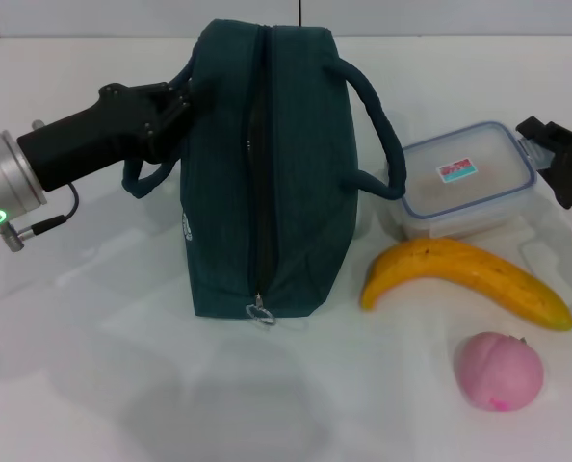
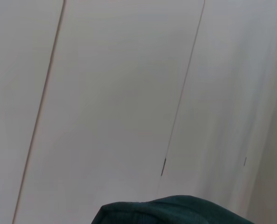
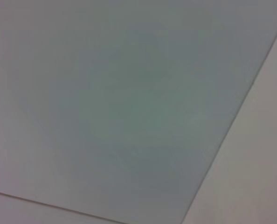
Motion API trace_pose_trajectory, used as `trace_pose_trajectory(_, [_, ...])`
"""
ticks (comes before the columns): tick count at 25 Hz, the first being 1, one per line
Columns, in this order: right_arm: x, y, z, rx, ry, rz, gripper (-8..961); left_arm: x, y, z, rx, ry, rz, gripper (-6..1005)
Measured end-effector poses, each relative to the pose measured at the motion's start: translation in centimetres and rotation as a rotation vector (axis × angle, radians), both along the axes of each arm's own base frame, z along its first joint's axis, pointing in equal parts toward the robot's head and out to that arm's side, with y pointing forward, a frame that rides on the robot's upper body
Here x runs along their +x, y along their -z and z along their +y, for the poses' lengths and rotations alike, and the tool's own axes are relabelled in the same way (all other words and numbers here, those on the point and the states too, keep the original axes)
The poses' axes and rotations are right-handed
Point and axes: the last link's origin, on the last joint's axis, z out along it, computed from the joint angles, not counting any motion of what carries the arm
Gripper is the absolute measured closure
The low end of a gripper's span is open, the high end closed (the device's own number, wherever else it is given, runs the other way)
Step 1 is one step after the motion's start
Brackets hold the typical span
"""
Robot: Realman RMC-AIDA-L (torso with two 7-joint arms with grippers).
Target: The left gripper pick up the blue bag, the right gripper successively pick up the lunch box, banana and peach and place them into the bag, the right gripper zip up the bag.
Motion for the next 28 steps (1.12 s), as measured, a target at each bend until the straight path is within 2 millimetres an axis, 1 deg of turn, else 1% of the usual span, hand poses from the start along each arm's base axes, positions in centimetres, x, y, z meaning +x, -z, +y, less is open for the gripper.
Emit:
trace_pose_trajectory(5, [-0.1, 0.0, 0.0, 0.005, -0.006, -0.003, 716, 0.2, 0.6, 0.1, 0.002, 0.007, -0.003, 962])
trace_pose_trajectory(11, [-0.1, 0.0, 0.0, -0.001, -0.01, -0.003, 724, 0.2, 0.7, 0.1, 0.006, 0.01, 0.001, 963])
trace_pose_trajectory(13, [-0.3, -0.2, 0.1, -0.001, -0.03, -0.012, 846, 0.2, 0.7, 0.1, 0.01, 0.017, 0.005, 963])
trace_pose_trajectory(20, [-0.8, -0.2, 0.3, -0.03, -0.108, -0.09, 850, 0.6, 0.7, -0.3, -0.005, 0.056, 0.001, 963])
trace_pose_trajectory(24, [-0.8, -0.7, 0.2, 0.015, -0.162, -0.159, 856, 1.0, 0.5, -0.7, -0.039, 0.084, -0.016, 963])
trace_pose_trajectory(28, [-1.0, -1.5, -0.1, 0.062, -0.216, -0.196, 857, 0.9, -0.2, -1.1, -0.069, 0.092, -0.041, 963])
